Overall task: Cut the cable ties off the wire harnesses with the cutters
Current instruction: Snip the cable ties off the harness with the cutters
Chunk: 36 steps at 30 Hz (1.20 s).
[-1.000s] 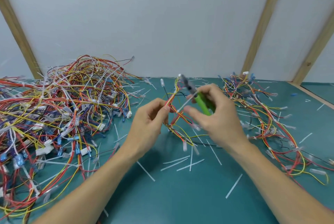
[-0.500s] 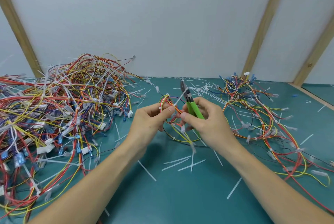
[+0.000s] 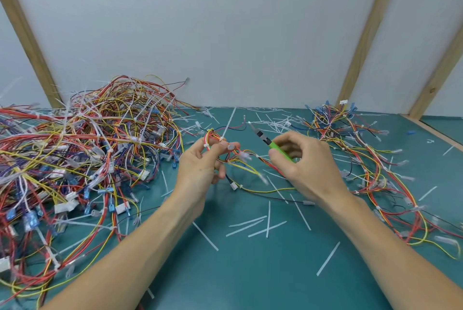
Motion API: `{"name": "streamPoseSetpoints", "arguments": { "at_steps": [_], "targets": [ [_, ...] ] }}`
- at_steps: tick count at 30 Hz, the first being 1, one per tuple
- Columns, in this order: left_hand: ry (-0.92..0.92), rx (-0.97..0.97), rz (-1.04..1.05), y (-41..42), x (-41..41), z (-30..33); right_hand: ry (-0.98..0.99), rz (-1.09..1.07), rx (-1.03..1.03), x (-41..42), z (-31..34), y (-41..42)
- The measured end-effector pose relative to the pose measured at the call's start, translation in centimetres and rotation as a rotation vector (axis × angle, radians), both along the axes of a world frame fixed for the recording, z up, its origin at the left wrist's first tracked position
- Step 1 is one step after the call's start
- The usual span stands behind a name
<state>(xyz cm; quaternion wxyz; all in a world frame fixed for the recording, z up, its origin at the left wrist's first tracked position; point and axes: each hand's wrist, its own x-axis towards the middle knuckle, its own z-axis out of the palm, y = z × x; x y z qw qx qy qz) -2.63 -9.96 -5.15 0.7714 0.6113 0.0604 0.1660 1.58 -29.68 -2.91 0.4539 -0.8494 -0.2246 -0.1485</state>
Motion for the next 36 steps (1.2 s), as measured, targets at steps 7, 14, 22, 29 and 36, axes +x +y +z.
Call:
{"name": "streamPoseSetpoints", "arguments": {
  "at_steps": [7, 14, 22, 29, 36],
  "targets": [
    [-0.138, 0.077, 0.05, -0.6, -0.1, -0.4, -0.07, 0.04, -0.185, 0.3, -0.3, 0.0],
    [-0.25, 0.225, 0.098, -1.0, -0.1, -0.7, -0.106, 0.01, -0.199, 0.0, -0.3, 0.1],
    [-0.284, 0.26, 0.1, -0.7, 0.1, -1.1, -0.123, 0.015, -0.16, -0.2, -0.4, 0.2],
    [-0.286, 0.307, 0.082, -0.9, -0.2, -1.0, -0.065, 0.037, -0.1, -0.2, -0.7, 0.6],
    [-0.238, 0.305, 0.078, -1.1, -0.6, -0.7, 0.02, 0.121, -0.051, -0.2, -1.0, 0.9]
  ]
}}
